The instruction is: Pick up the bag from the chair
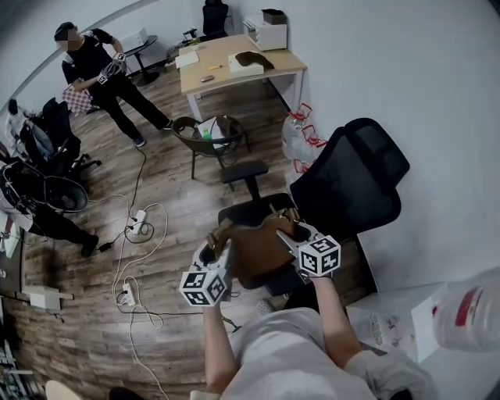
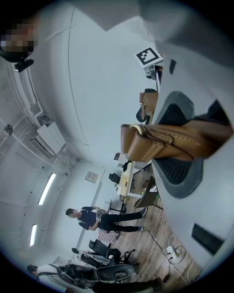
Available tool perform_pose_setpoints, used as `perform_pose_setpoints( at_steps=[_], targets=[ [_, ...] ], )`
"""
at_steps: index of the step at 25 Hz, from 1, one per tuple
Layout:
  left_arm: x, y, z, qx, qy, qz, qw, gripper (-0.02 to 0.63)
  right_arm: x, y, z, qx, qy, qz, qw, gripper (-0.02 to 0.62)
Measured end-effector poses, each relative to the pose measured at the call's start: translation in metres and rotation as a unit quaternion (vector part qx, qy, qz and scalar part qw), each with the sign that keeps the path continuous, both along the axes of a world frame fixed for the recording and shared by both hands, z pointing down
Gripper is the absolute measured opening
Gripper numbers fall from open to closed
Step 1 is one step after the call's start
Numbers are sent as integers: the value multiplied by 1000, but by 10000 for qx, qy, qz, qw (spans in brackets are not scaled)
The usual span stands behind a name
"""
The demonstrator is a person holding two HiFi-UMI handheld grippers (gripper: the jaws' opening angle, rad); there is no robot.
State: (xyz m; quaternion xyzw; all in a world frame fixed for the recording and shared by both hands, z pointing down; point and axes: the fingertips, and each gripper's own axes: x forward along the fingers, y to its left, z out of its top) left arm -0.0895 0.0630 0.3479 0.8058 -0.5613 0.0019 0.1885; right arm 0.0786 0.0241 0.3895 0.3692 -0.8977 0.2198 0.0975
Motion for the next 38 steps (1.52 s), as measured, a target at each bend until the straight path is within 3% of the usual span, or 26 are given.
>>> perform_pose_setpoints(
  at_steps=[19, 38],
  targets=[
    [25, -2, 3, -59, -78, 197, 9998, 166, 25, 0, 4, 13, 104, 84, 9999, 170],
    [27, -4, 9, -152, -113, 250, 9995, 166, 27, 0, 8, -53, 239, 67, 9997, 170]
  ],
)
